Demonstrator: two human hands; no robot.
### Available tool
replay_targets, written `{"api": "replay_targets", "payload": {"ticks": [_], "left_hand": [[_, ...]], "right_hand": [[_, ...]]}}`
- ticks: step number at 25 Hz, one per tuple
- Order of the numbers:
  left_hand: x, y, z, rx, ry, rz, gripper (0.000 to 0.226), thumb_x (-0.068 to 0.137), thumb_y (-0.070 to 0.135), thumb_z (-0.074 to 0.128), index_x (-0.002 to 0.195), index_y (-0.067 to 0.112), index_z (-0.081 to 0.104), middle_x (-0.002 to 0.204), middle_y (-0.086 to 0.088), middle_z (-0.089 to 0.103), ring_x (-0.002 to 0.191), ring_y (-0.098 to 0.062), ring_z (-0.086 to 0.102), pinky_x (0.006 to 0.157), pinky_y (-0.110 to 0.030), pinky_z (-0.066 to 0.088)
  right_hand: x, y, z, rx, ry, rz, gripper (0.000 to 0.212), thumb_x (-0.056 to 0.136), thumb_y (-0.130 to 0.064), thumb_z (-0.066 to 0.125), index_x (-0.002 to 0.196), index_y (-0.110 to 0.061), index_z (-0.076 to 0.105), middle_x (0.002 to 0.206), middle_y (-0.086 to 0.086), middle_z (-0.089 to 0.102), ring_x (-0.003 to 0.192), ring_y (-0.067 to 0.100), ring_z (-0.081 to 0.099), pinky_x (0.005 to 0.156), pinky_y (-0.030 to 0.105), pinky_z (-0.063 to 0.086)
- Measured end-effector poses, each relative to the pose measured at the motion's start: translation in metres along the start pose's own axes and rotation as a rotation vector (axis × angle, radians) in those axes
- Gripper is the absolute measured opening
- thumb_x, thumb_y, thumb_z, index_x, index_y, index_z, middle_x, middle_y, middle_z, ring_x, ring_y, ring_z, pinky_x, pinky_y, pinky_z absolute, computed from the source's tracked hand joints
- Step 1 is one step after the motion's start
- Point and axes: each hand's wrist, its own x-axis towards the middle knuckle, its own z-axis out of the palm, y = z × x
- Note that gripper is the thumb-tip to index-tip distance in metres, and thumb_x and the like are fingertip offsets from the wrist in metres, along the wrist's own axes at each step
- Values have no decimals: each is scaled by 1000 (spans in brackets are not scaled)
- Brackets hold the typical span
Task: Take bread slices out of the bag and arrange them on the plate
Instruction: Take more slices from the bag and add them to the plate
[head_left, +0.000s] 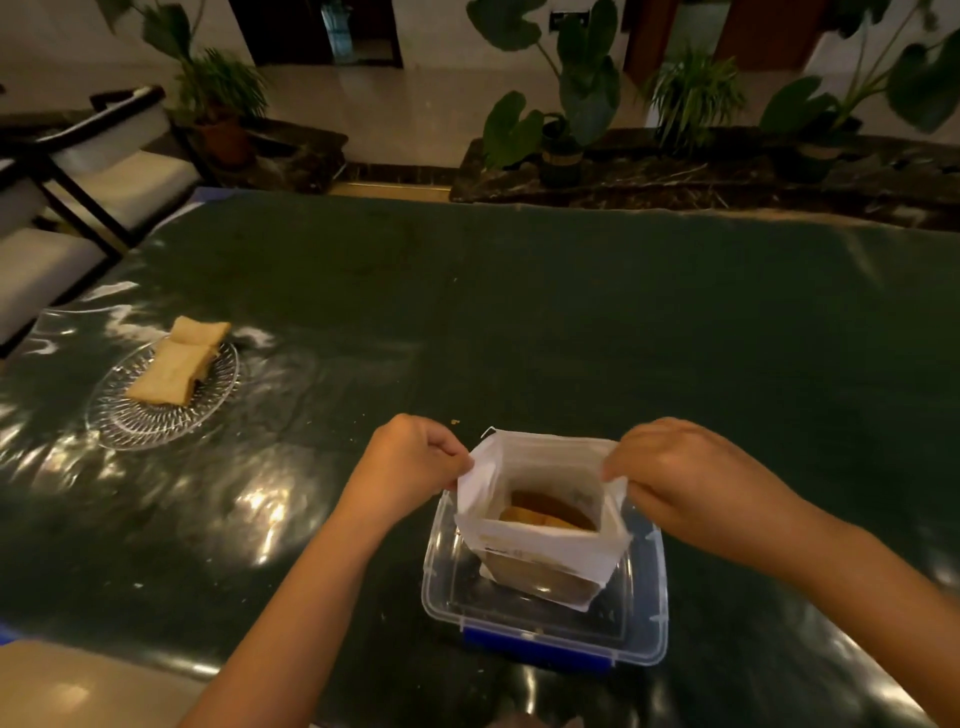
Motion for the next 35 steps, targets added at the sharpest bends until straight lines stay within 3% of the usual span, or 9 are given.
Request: {"api": "replay_targets", "payload": {"ticks": [3,8,12,16,19,22,27,31,35], "left_hand": [[-2,-1,2,6,-11,42,25,75,17,71,55,30,68,56,10,68,54,5,62,53,-16,45],[-6,-1,3,23,-23,104,20,78,19,70,61,30,67,62,12,68,59,6,63,51,-9,43],[-14,-3,4,-40,-68,115,14,79,17,68,67,24,69,65,7,71,61,2,66,59,-14,47],[-22,-1,7,-86,-111,117,19,79,15,68,65,27,67,65,8,71,62,1,67,60,-14,48],[-25,-1,8,-60,-100,153,20,79,14,69,63,27,67,61,10,69,59,2,66,54,-10,47],[-27,-3,7,-46,-97,165,16,78,13,69,66,24,69,60,11,68,58,2,66,52,-5,46],[-30,-9,6,-44,-90,136,17,77,14,69,65,25,68,56,14,66,56,5,64,51,-8,44],[-31,-6,10,-30,-91,138,18,78,17,70,65,28,67,61,12,67,60,3,65,57,-10,43],[-31,-6,12,-45,-95,126,15,78,17,69,66,26,68,62,10,68,62,-1,66,59,-13,45]], "right_hand": [[41,-35,5,217,-122,85,25,87,-23,53,109,-22,63,106,2,66,93,17,61,84,35,54],[86,-46,40,30,-511,330,42,82,-33,63,120,-18,53,118,8,60,105,24,56,97,39,45],[71,-37,59,-96,-617,298,35,78,-40,64,106,-20,57,103,3,62,91,19,54,87,34,46],[56,-24,66,-91,-718,334,46,66,-49,70,104,-27,56,96,-6,61,87,15,55,74,27,45],[64,-8,63,26,-772,308,60,62,-47,74,115,-29,53,106,-6,59,95,16,54,83,32,47],[68,-1,68,131,-743,249,65,65,-45,74,123,-32,47,118,-6,57,104,18,53,90,35,48],[51,0,98,185,-494,214,41,74,-41,67,111,-27,56,108,-5,62,90,11,56,69,20,44],[46,6,106,181,-372,267,31,75,-48,65,98,-28,60,100,-6,65,86,11,58,76,27,51],[48,5,116,175,-360,244,32,78,-44,63,106,-30,57,110,-6,63,93,13,57,84,30,50]]}}
